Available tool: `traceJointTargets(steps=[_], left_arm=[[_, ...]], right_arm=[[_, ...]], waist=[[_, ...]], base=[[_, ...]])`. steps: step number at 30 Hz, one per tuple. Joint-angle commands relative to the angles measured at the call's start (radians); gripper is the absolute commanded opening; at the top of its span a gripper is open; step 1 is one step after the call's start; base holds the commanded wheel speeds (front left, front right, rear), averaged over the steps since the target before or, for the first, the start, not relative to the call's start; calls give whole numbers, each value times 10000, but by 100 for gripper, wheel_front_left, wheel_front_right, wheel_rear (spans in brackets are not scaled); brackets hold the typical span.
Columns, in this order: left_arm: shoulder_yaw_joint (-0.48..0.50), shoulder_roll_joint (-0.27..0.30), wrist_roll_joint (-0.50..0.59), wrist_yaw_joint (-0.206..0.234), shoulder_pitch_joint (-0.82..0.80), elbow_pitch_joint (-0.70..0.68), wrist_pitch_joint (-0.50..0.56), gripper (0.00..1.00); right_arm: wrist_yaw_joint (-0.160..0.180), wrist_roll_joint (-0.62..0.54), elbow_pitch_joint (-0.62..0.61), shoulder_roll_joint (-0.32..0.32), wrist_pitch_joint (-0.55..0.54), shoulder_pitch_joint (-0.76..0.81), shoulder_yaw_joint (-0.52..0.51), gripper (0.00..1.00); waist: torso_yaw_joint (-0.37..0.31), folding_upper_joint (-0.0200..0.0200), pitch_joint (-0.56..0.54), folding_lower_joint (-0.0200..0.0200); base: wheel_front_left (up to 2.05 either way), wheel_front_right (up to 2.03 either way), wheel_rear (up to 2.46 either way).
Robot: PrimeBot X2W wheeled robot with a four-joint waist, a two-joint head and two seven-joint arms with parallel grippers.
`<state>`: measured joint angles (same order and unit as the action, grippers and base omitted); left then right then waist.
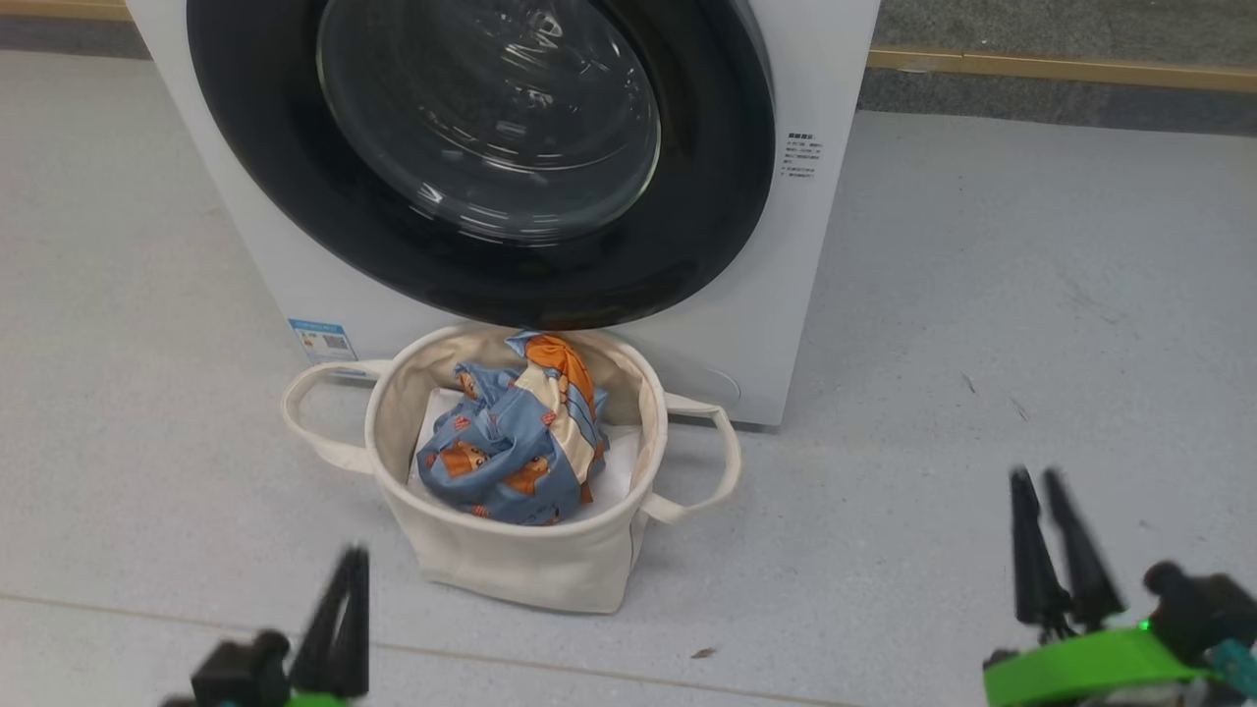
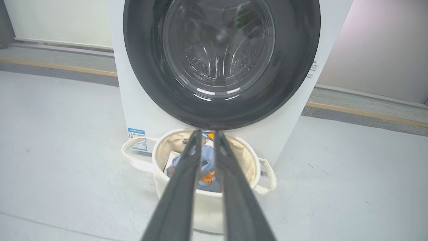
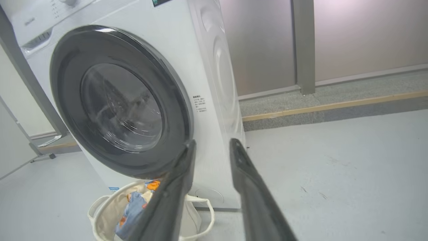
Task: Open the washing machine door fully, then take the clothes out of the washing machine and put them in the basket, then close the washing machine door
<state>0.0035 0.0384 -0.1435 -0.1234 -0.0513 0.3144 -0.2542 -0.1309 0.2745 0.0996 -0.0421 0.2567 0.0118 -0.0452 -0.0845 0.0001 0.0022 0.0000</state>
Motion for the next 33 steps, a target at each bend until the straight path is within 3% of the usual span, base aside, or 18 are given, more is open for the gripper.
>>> traceJointTargets(steps=[1, 7, 12, 33], left_arm=[[44, 3, -89, -1, -37, 20, 44, 0], [139, 8, -792, -4, -87, 19, 276, 0], [143, 13, -1391, -7, -84, -32, 389, 0], [284, 32, -3740, -18, -149, -175, 940, 0]], right_arm=[[0, 93, -10, -3, -12, 2, 16, 0], [0, 789, 41, -49, -149, -39, 28, 0], [0, 1363, 112, -86, -266, -95, 41, 0], [0, 3599, 347, -189, -758, -290, 56, 0]], waist=[[0, -1, 1, 0], [47, -1, -23, 23], [81, -1, -3, 2], [216, -1, 2, 0]], base=[[0, 0, 0], [0, 0, 0], [0, 0, 0], [0, 0, 0]])
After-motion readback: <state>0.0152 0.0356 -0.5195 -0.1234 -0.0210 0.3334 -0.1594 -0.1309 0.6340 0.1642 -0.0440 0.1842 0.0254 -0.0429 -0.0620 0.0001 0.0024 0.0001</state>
